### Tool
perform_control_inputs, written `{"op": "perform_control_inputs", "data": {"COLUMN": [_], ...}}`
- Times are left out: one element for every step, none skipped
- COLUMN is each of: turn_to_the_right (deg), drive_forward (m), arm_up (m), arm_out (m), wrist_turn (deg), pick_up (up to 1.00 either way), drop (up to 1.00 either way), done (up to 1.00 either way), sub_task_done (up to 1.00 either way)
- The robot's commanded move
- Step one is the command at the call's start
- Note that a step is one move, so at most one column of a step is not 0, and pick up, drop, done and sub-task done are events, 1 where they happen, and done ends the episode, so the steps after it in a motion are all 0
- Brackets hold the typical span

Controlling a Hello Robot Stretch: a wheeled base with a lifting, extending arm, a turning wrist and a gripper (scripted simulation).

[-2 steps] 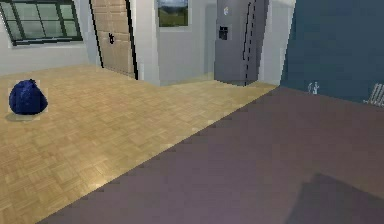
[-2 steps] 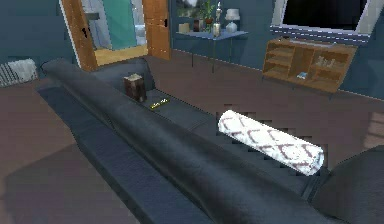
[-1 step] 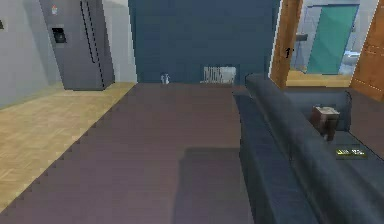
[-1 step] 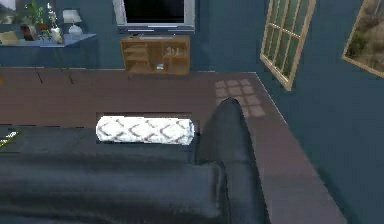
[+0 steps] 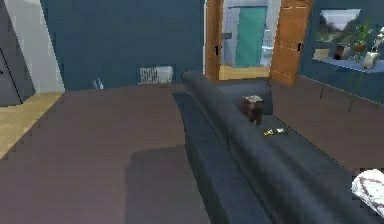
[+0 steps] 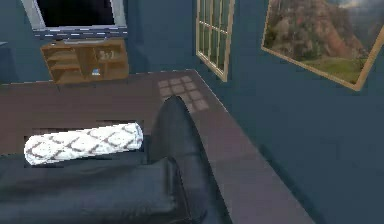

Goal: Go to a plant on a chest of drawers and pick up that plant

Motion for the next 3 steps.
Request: {"op": "perform_control_inputs", "data": {"turn_to_the_right": [-45.0, 45.0, -45.0], "drive_forward": [0.0, 0.0, 0.0], "arm_up": [0.0, 0.0, 0.0], "arm_out": [0.0, 0.0, 0.0], "wrist_turn": [0.0, 0.0, 0.0], "pick_up": [0.0, 0.0, 0.0], "drop": [0.0, 0.0, 0.0], "done": [0.0, 0.0, 0.0], "sub_task_done": [0.0, 0.0, 0.0]}}
